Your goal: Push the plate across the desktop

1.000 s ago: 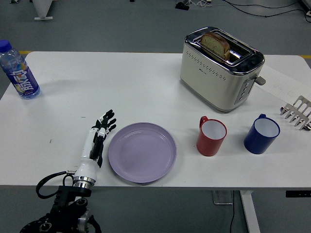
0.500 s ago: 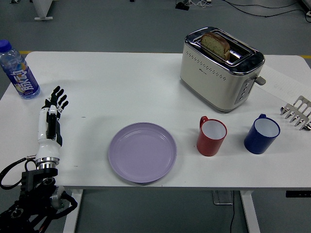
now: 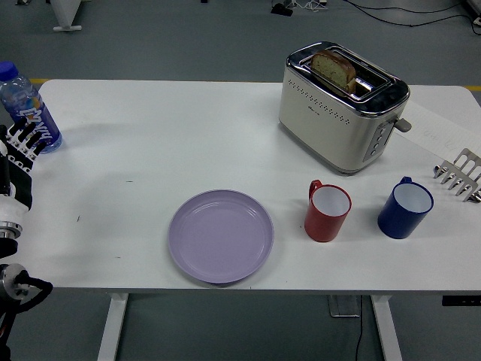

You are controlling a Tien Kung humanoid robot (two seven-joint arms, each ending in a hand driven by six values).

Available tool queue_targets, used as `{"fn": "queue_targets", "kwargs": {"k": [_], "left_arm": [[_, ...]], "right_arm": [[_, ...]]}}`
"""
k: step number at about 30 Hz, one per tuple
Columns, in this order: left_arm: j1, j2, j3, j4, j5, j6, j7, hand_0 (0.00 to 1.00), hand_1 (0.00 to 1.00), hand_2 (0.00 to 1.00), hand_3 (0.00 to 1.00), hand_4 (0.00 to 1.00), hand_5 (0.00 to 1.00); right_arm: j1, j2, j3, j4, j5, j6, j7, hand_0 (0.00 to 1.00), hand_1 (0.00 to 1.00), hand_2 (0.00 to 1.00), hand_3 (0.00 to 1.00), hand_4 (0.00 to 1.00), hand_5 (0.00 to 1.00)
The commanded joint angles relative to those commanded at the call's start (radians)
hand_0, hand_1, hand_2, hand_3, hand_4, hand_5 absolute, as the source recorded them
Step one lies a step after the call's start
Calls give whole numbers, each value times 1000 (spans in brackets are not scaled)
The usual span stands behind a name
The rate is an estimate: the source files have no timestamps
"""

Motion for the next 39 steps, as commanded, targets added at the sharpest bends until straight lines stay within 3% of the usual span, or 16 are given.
{"fn": "queue_targets", "kwargs": {"k": [5,13,24,39], "left_arm": [[6,-15,-116,0,11,-99,135,747,794,790,750,575,998],[8,-26,-192,11,10,-173,213,759,808,803,765,587,998],[7,-37,-196,21,-4,-169,243,760,808,806,768,588,998],[15,-39,-181,26,-16,-162,246,768,813,815,774,593,998]], "right_arm": [[0,0,-1,0,1,0,0,638,612,665,604,193,114],[0,0,-1,0,0,0,0,639,613,665,604,193,113],[0,1,3,0,-1,0,-2,638,613,665,604,193,113],[-9,1,6,0,-5,-1,-5,639,614,665,604,193,112]]}}
